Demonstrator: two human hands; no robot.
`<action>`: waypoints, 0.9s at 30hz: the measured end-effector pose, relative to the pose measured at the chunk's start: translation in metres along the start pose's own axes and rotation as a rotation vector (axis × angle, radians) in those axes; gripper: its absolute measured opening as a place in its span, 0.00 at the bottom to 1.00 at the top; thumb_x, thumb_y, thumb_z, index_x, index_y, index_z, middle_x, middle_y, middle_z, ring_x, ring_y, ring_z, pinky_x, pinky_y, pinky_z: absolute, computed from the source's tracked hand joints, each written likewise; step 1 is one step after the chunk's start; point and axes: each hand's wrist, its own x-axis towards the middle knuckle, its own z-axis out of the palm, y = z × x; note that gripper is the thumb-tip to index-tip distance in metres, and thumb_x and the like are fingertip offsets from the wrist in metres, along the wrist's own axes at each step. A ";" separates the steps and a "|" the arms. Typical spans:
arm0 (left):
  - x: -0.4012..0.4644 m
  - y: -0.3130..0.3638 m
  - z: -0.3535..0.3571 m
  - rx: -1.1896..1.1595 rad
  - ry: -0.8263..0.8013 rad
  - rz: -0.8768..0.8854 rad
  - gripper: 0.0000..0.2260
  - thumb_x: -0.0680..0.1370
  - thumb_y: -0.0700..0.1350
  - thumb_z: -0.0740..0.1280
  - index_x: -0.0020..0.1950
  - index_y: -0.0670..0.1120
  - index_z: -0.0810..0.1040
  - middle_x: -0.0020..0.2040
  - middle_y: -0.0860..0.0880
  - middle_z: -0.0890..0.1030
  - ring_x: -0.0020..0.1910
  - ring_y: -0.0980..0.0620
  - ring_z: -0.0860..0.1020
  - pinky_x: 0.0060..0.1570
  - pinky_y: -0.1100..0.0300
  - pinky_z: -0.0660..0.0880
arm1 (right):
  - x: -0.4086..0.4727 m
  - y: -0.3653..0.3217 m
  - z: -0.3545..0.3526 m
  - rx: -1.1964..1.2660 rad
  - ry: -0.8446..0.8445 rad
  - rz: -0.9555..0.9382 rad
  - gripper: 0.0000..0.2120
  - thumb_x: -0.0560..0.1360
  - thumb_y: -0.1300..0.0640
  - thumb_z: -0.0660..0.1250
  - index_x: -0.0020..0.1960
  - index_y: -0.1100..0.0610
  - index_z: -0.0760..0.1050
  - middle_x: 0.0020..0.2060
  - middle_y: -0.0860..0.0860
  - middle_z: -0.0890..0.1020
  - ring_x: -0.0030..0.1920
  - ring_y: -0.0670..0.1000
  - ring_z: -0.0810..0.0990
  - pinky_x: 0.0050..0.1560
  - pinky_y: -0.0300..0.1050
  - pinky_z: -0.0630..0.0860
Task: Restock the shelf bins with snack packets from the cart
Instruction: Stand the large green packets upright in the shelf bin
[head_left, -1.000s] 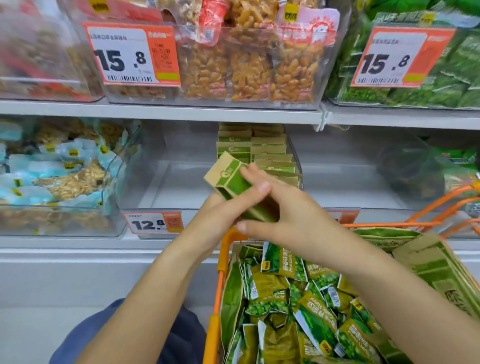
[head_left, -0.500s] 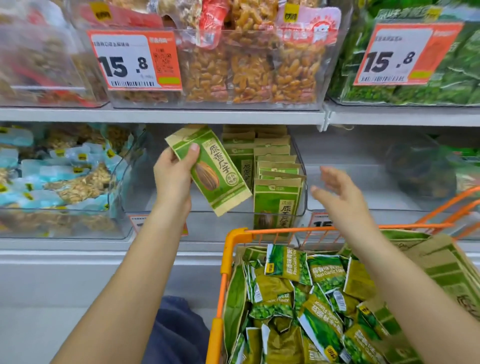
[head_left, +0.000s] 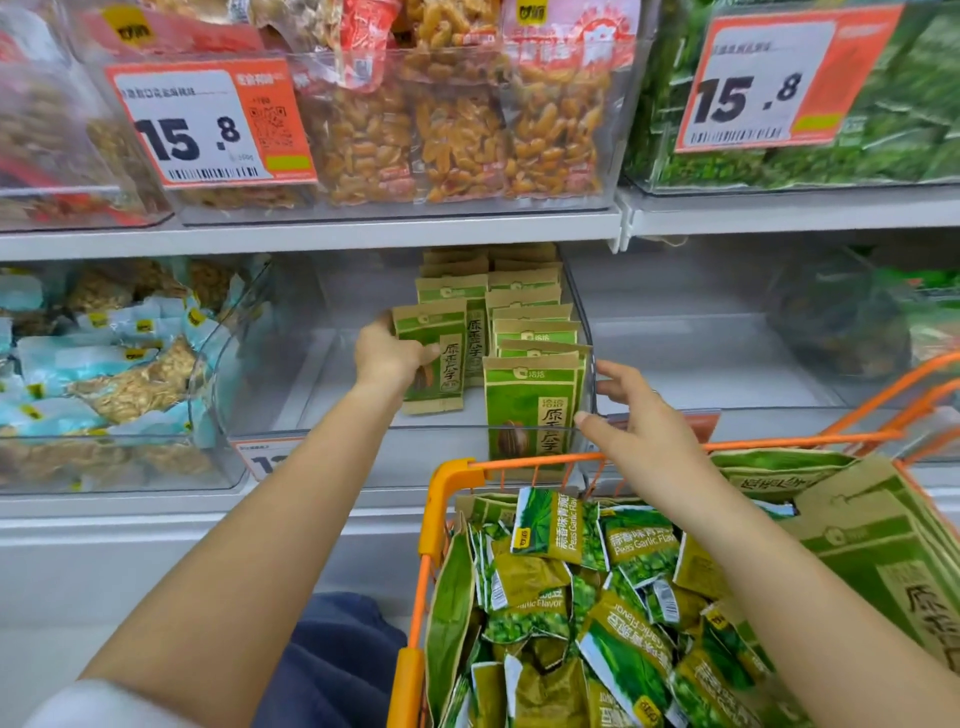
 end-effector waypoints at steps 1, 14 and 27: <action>0.004 -0.003 0.001 0.111 -0.006 -0.028 0.19 0.69 0.35 0.76 0.57 0.42 0.75 0.54 0.45 0.81 0.54 0.46 0.79 0.52 0.54 0.77 | 0.000 0.000 0.000 -0.001 0.001 0.000 0.26 0.79 0.54 0.64 0.74 0.49 0.60 0.69 0.49 0.71 0.67 0.50 0.69 0.64 0.47 0.66; 0.002 0.001 0.016 0.571 -0.173 0.084 0.30 0.71 0.38 0.75 0.67 0.39 0.64 0.66 0.40 0.71 0.64 0.40 0.72 0.59 0.52 0.70 | -0.001 0.001 -0.001 -0.025 0.002 -0.030 0.27 0.79 0.54 0.64 0.75 0.49 0.58 0.69 0.49 0.71 0.69 0.50 0.67 0.66 0.48 0.66; -0.113 0.030 -0.020 0.094 0.003 0.573 0.15 0.77 0.39 0.67 0.62 0.50 0.76 0.57 0.58 0.78 0.58 0.60 0.75 0.61 0.66 0.69 | -0.027 -0.018 -0.098 -0.024 -0.184 -0.039 0.13 0.75 0.50 0.69 0.58 0.48 0.78 0.54 0.44 0.82 0.53 0.43 0.81 0.57 0.42 0.76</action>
